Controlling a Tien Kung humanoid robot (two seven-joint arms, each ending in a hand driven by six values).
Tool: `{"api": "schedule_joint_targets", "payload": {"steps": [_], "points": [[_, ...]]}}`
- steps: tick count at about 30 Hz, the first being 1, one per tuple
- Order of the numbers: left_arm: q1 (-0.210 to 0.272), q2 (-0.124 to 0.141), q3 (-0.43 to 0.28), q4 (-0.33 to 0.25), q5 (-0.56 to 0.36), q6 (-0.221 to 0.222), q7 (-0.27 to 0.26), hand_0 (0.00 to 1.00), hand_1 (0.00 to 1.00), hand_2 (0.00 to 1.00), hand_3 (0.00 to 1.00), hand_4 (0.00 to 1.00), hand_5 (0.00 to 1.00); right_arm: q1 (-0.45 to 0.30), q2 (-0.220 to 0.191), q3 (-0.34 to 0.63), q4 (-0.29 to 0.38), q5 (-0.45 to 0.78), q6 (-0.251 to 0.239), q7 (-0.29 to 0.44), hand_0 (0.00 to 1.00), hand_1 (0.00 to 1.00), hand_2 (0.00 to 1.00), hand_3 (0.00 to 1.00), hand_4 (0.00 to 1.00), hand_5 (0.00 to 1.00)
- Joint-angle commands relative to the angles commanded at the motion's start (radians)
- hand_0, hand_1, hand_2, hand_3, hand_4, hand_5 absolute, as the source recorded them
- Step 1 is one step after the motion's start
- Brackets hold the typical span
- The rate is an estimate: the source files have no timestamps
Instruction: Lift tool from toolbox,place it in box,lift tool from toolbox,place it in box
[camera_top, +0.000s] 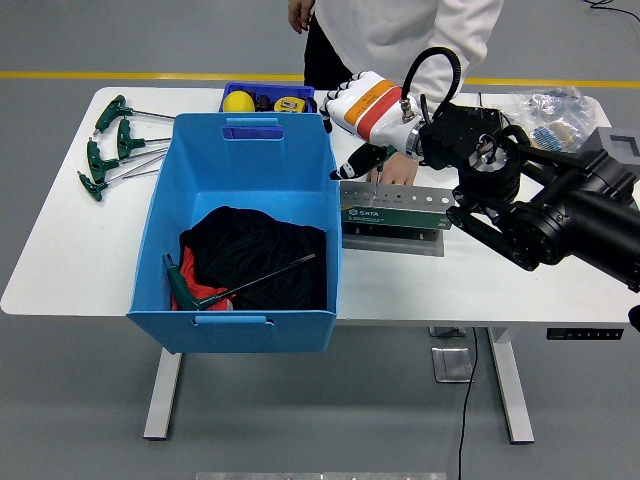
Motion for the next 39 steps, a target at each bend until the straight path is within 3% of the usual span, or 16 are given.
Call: {"api": "schedule_joint_targets", "payload": {"steps": [10, 27, 37, 39], "points": [[-0.006, 0.000, 0.000, 0.000, 0.003, 0.003, 0.000, 0.447, 0.451, 0.470, 0.749, 0.810, 0.778, -0.020, 0.031, -0.110, -0.126, 0.064, 0.001, 0.023, 0.725, 0.642, 0.674, 0.500, 0.998, 0.609], [-0.020, 0.004, 0.007, 0.000, 0.015, 0.005, 0.004, 0.441, 0.449, 0.467, 0.749, 0.813, 0.779, -0.039, 0.057, -0.153, -0.171, 0.073, 0.013, 0.031, 0.723, 0.636, 0.669, 0.502, 0.998, 0.606], [-0.039, 0.011, 0.030, 0.000, 0.007, 0.012, 0.003, 0.438, 0.446, 0.465, 0.749, 0.814, 0.778, -0.061, 0.057, -0.155, -0.250, -0.009, 0.023, 0.019, 0.727, 0.634, 0.668, 0.503, 0.998, 0.605], [-0.041, 0.012, 0.032, 0.000, 0.007, 0.013, 0.001, 0.436, 0.445, 0.464, 0.750, 0.814, 0.776, -0.058, 0.057, -0.142, -0.255, -0.034, 0.034, 0.026, 0.724, 0.601, 0.629, 0.488, 0.998, 0.606]]}}
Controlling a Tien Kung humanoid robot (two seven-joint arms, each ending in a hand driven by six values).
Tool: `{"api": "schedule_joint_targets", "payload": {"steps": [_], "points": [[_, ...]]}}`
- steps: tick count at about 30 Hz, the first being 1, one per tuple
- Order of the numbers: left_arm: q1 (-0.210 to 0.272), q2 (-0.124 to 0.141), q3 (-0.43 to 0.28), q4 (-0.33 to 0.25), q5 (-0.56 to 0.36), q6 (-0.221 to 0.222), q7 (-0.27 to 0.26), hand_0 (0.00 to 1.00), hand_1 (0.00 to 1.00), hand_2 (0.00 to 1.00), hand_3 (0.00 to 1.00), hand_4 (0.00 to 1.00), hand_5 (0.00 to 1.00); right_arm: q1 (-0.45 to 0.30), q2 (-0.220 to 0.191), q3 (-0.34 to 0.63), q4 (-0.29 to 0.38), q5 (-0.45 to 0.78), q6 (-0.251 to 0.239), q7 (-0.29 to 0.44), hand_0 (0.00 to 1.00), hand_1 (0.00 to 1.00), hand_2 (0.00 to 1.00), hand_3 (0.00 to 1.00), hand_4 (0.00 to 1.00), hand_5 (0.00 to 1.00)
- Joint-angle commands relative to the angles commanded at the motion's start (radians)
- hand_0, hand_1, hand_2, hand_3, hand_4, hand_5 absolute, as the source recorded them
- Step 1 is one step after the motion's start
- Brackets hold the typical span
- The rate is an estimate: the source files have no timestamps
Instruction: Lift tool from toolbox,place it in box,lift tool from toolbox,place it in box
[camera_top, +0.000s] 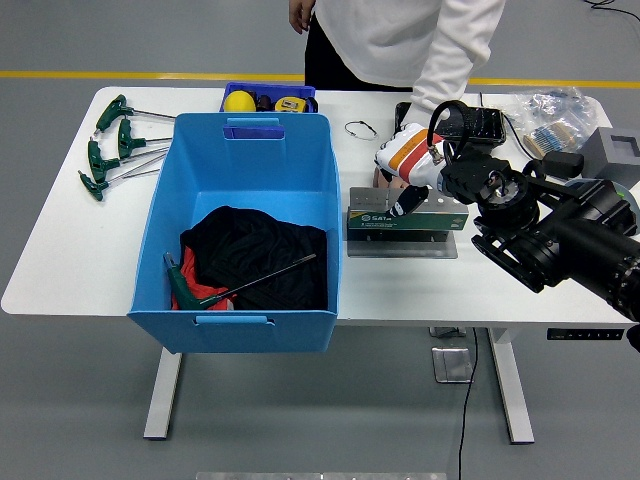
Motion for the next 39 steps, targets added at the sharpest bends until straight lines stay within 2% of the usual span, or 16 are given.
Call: {"api": "schedule_joint_targets", "payload": {"steps": [4, 5, 10, 11, 22, 23, 28, 29, 34, 35, 39], "points": [[0.000, 0.000, 0.001, 0.000, -0.005, 0.003, -0.004, 0.436, 0.445, 0.464, 0.750, 0.814, 0.776, 0.010, 0.000, 0.024, 0.007, -0.048, 0.018, 0.015, 0.724, 0.601, 0.629, 0.488, 0.998, 0.606], [-0.001, 0.000, 0.002, 0.000, -0.007, 0.003, -0.004, 0.436, 0.442, 0.463, 0.750, 0.815, 0.776, 0.012, 0.000, 0.028, 0.009, -0.059, 0.023, 0.017, 0.694, 0.506, 0.524, 0.446, 0.998, 0.606], [-0.002, 0.001, 0.004, 0.000, -0.014, 0.004, -0.008, 0.436, 0.442, 0.463, 0.750, 0.815, 0.776, 0.020, 0.000, 0.047, 0.024, -0.102, 0.049, 0.030, 0.694, 0.506, 0.524, 0.446, 0.998, 0.606], [-0.002, 0.000, 0.003, 0.000, -0.014, 0.005, -0.008, 0.435, 0.441, 0.463, 0.749, 0.816, 0.775, 0.020, 0.000, 0.047, 0.027, -0.102, 0.052, 0.031, 0.660, 0.438, 0.450, 0.408, 0.998, 0.609], [0.001, 0.000, -0.004, 0.000, -0.012, 0.006, -0.007, 0.431, 0.436, 0.460, 0.749, 0.818, 0.774, 0.020, 0.000, 0.051, 0.043, -0.110, 0.073, 0.039, 0.631, 0.404, 0.418, 0.381, 0.998, 0.611], [0.002, -0.001, -0.004, 0.000, -0.012, 0.007, -0.007, 0.429, 0.432, 0.458, 0.748, 0.818, 0.773, 0.020, 0.000, 0.053, 0.043, -0.114, 0.075, 0.040, 0.585, 0.353, 0.385, 0.362, 0.998, 0.615], [0.003, -0.001, -0.003, 0.000, -0.013, 0.007, -0.006, 0.429, 0.432, 0.458, 0.748, 0.818, 0.773, 0.023, 0.000, 0.061, 0.042, -0.130, 0.079, 0.043, 0.585, 0.353, 0.385, 0.362, 0.998, 0.615], [0.004, -0.001, -0.003, 0.000, -0.015, 0.007, -0.006, 0.428, 0.434, 0.458, 0.749, 0.816, 0.771, 0.023, 0.000, 0.062, 0.042, -0.133, 0.079, 0.043, 0.501, 0.273, 0.296, 0.283, 0.994, 0.625], [0.006, -0.002, 0.000, 0.000, -0.020, 0.006, -0.007, 0.428, 0.434, 0.458, 0.749, 0.816, 0.771, 0.022, 0.000, 0.062, 0.039, -0.137, 0.079, 0.039, 0.501, 0.273, 0.296, 0.283, 0.994, 0.625], [0.006, -0.002, 0.002, 0.000, -0.021, 0.006, -0.007, 0.426, 0.431, 0.457, 0.748, 0.816, 0.770, 0.021, 0.000, 0.062, 0.039, -0.135, 0.079, 0.038, 0.429, 0.223, 0.238, 0.231, 0.985, 0.632], [0.006, -0.002, 0.000, 0.000, -0.022, 0.006, -0.008, 0.426, 0.431, 0.457, 0.748, 0.816, 0.770, 0.021, 0.000, 0.060, 0.038, -0.127, 0.080, 0.036, 0.429, 0.223, 0.238, 0.231, 0.985, 0.632]]}}
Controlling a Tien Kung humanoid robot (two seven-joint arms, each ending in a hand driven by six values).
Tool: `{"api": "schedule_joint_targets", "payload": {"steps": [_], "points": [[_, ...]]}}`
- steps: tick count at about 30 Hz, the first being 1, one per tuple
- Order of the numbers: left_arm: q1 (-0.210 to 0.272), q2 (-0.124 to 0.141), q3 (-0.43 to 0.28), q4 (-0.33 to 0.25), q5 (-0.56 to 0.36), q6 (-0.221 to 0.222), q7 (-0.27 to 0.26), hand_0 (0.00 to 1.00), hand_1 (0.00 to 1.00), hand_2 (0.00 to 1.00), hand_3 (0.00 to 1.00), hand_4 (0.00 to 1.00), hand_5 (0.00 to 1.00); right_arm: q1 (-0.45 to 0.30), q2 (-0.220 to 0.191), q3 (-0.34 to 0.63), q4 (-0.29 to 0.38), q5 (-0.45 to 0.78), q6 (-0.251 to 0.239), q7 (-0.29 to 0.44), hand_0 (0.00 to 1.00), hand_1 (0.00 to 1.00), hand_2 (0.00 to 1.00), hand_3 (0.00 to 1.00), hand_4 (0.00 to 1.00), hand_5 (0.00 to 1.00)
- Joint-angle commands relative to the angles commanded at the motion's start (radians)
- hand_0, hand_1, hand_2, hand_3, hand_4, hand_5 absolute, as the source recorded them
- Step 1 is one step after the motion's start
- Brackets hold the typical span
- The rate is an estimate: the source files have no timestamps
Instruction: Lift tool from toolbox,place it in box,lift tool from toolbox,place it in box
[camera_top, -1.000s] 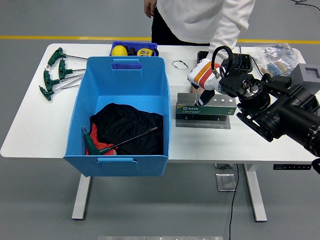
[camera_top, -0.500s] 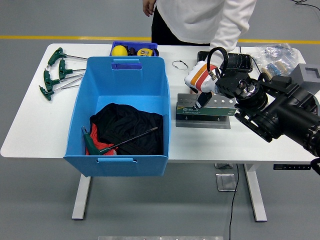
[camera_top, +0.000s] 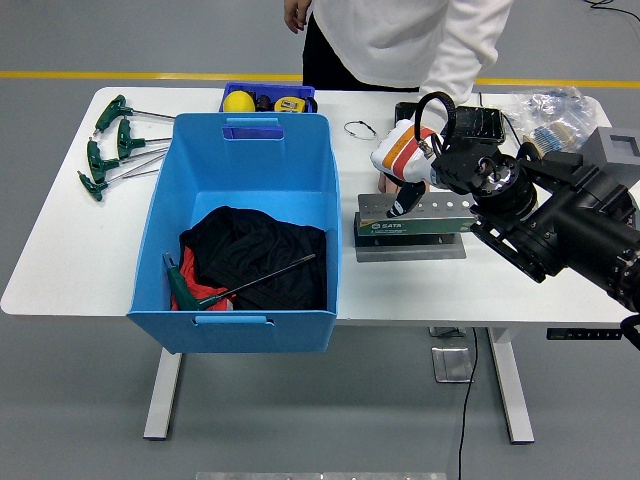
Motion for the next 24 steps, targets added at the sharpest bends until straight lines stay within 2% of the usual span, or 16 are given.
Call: {"api": "schedule_joint_targets", "payload": {"steps": [1, 2, 7, 8, 13, 14, 19, 20, 24], "points": [[0.000, 0.000, 0.000, 0.000, -0.001, 0.000, 0.000, 0.426, 0.431, 0.457, 0.748, 0.816, 0.770, 0.000, 0.000, 0.000, -0.001, 0.001, 0.002, -0.001, 0.429, 0.223, 0.238, 0.231, 0.985, 0.632], [0.000, 0.000, 0.000, 0.000, -0.001, 0.000, 0.000, 0.426, 0.430, 0.450, 0.747, 0.814, 0.769, 0.000, 0.000, 0.000, -0.001, 0.002, 0.003, -0.002, 0.354, 0.187, 0.206, 0.206, 0.981, 0.634], [0.002, -0.001, -0.003, 0.000, 0.000, 0.001, -0.001, 0.426, 0.430, 0.450, 0.747, 0.814, 0.769, -0.003, -0.005, 0.004, -0.004, 0.006, 0.012, -0.002, 0.354, 0.187, 0.206, 0.206, 0.981, 0.634], [0.002, -0.001, -0.004, 0.000, 0.000, 0.001, 0.000, 0.425, 0.430, 0.448, 0.748, 0.814, 0.767, -0.003, -0.006, 0.004, -0.005, 0.008, 0.014, -0.003, 0.301, 0.172, 0.196, 0.202, 0.980, 0.635], [0.004, -0.002, -0.008, 0.000, 0.003, 0.001, 0.000, 0.425, 0.430, 0.448, 0.748, 0.814, 0.767, -0.004, -0.010, 0.006, -0.005, 0.010, 0.018, -0.003, 0.301, 0.172, 0.196, 0.202, 0.980, 0.635], [0.004, -0.002, -0.009, 0.000, 0.004, 0.001, 0.000, 0.426, 0.430, 0.448, 0.748, 0.814, 0.767, -0.004, -0.011, 0.006, -0.005, 0.011, 0.018, -0.004, 0.220, 0.149, 0.182, 0.190, 0.975, 0.636], [0.006, -0.003, -0.014, 0.000, 0.009, 0.000, 0.001, 0.426, 0.430, 0.448, 0.748, 0.814, 0.767, -0.002, -0.014, 0.004, -0.002, 0.017, 0.015, -0.004, 0.220, 0.149, 0.182, 0.190, 0.975, 0.636], [0.007, -0.003, -0.015, 0.000, 0.010, 0.001, 0.001, 0.424, 0.430, 0.446, 0.748, 0.814, 0.767, -0.001, -0.016, 0.004, 0.000, 0.019, 0.013, -0.003, 0.163, 0.114, 0.158, 0.168, 0.966, 0.633], [0.009, -0.003, -0.021, 0.000, 0.014, 0.000, 0.001, 0.424, 0.430, 0.446, 0.748, 0.814, 0.767, 0.005, -0.021, -0.001, 0.008, 0.032, 0.005, -0.002, 0.163, 0.114, 0.158, 0.168, 0.966, 0.633]]}}
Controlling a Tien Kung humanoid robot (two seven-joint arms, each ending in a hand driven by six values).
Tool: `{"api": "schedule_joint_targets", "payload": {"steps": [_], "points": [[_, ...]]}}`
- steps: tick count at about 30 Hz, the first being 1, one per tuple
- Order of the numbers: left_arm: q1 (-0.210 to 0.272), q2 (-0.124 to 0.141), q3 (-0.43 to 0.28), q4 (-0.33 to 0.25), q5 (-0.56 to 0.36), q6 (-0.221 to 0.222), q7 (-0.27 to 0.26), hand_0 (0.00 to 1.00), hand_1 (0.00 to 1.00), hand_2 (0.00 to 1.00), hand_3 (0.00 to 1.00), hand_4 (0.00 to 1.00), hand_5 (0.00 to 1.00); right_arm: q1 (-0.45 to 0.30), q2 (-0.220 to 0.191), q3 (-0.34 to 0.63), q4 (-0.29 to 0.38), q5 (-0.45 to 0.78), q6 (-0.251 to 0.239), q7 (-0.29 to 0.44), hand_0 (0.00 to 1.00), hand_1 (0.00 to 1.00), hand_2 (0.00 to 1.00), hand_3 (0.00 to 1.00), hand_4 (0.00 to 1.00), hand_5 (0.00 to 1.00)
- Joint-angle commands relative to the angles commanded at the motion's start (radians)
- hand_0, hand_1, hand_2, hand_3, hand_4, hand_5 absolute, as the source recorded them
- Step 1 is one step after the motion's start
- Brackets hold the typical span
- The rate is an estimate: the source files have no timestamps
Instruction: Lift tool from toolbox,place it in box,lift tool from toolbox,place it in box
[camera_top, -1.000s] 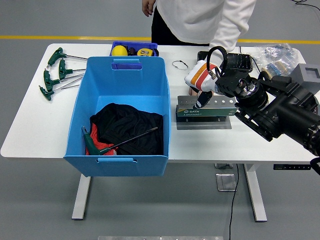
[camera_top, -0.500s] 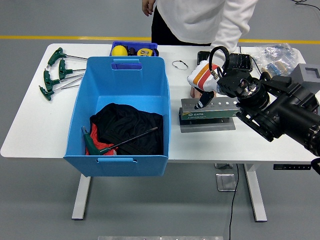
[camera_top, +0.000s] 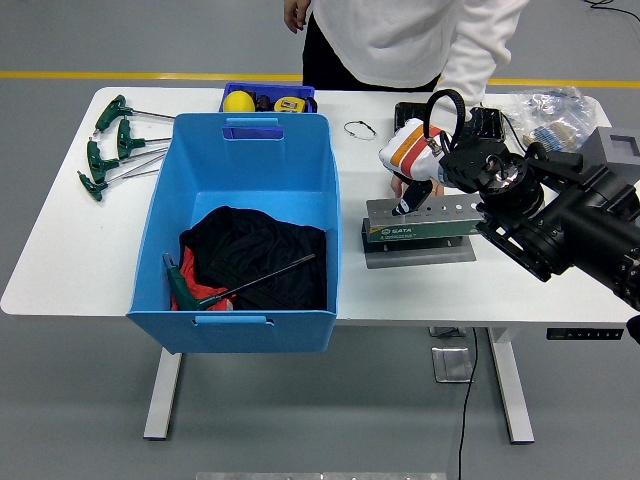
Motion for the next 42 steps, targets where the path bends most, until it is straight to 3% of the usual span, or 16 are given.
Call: {"api": "schedule_joint_targets", "payload": {"steps": [1, 2, 7, 8, 14, 42], "points": [[0.000, 0.000, -0.001, 0.000, 0.001, 0.000, 0.000, 0.424, 0.430, 0.446, 0.748, 0.814, 0.767, 0.002, -0.001, -0.002, 0.001, 0.004, -0.003, 0.000, 0.163, 0.114, 0.158, 0.168, 0.966, 0.633], [0.000, 0.000, -0.002, 0.000, 0.002, 0.000, 0.000, 0.425, 0.429, 0.446, 0.748, 0.814, 0.767, 0.004, -0.003, -0.004, 0.003, 0.009, -0.005, -0.001, 0.097, 0.063, 0.119, 0.121, 0.954, 0.632], [0.001, 0.001, -0.008, 0.000, 0.007, 0.000, 0.001, 0.425, 0.429, 0.446, 0.748, 0.814, 0.767, 0.016, -0.011, -0.013, 0.014, 0.031, -0.015, -0.003, 0.097, 0.063, 0.119, 0.121, 0.954, 0.632], [0.002, 0.002, -0.009, 0.000, 0.009, 0.000, 0.001, 0.424, 0.429, 0.445, 0.747, 0.813, 0.767, 0.020, -0.014, -0.016, 0.017, 0.037, -0.018, -0.005, 0.041, 0.017, 0.078, 0.076, 0.947, 0.632], [0.008, 0.003, -0.018, 0.000, 0.020, 0.000, 0.003, 0.423, 0.429, 0.447, 0.748, 0.813, 0.768, 0.035, -0.026, -0.029, 0.034, 0.060, -0.028, -0.012, 0.017, 0.002, 0.053, 0.054, 0.933, 0.629], [0.026, 0.019, -0.080, 0.000, 0.086, 0.004, 0.013, 0.429, 0.433, 0.433, 0.747, 0.813, 0.768, 0.139, -0.064, -0.035, 0.111, 0.096, 0.021, -0.028, 0.002, 0.002, 0.033, 0.035, 0.890, 0.603]]}}
